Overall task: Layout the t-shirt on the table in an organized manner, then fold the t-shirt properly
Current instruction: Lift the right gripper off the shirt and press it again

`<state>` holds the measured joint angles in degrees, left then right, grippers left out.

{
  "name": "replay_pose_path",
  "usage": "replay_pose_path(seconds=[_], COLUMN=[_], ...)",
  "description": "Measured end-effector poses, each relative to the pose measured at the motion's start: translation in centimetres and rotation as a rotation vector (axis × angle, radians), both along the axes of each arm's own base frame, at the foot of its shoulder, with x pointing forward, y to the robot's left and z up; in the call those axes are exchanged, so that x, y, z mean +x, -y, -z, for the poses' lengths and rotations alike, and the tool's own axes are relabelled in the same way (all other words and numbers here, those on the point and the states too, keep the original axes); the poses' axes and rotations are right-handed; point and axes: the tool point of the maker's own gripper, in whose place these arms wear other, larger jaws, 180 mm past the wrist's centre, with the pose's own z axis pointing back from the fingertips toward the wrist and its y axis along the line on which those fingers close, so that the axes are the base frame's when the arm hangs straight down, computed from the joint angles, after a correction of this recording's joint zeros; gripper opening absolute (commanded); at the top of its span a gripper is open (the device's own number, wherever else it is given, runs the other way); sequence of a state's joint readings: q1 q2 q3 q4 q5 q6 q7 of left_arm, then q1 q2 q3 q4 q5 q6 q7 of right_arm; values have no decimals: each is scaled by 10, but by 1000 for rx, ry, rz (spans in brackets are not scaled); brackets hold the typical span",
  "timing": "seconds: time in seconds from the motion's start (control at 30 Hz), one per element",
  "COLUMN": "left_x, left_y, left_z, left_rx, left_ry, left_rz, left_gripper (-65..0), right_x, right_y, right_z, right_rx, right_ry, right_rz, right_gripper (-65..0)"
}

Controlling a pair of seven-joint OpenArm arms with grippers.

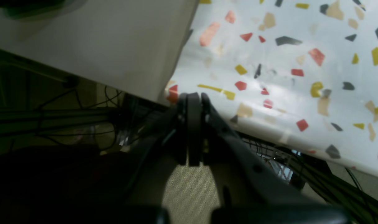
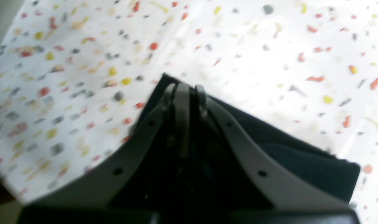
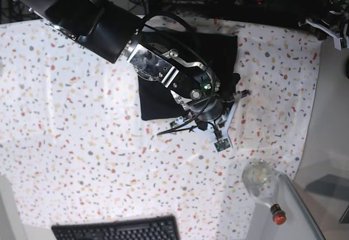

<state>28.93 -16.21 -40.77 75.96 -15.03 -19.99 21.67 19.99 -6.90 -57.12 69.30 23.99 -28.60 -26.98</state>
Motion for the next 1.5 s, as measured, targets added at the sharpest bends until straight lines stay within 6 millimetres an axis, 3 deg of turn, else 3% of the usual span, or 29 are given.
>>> replay_pose_path(seconds=[0.1, 0.2, 0.23, 0.27, 0.37, 0.43, 0.57, 0.7, 1.03, 1.37, 1.43, 1.5], left_x=[0, 0, 1, 2, 3, 1, 3, 6, 7, 6, 6, 6], left_y=[0, 0, 0, 0, 0, 1, 0, 0, 1, 0, 1, 1], left_z=[0, 0, 0, 0, 3, 8, 7, 7, 6, 6, 6, 6], left_rx=[0, -1, -2, -2, -12, -20, -19, -20, -21, -19, -21, -22], left_ry=[0, 0, 2, 0, 8, -3, 2, 8, 12, 9, 9, 9], left_rz=[0, 0, -1, -2, -11, -20, -20, -17, -20, -16, -16, -17], left_gripper=[-650, -650, -650, -650, -650, -650, -650, -650, -650, -650, -650, -650], right_x=[4, 0, -3, -8, -26, -42, -85, -137, -133, -129, -130, -131], right_y=[5, -2, -7, -14, -38, -35, -12, -24, -6, 0, 2, 2], right_z=[6, 2, -3, -9, -45, -63, -45, -22, 49, 60, 65, 67], right_rx=[-8, 1, 2, 16, 92, 97, 7, -1, -172, -198, -212, -217], right_ry=[22, 38, 59, 66, 108, 71, -141, -276, -293, -293, -303, -311], right_rz=[12, -8, -34, -58, -140, -193, -217, -301, -259, -243, -238, -238], right_gripper=[-650, -387, -335, -329, -359, -360, -359, -359, -359, -371, -419, -540])
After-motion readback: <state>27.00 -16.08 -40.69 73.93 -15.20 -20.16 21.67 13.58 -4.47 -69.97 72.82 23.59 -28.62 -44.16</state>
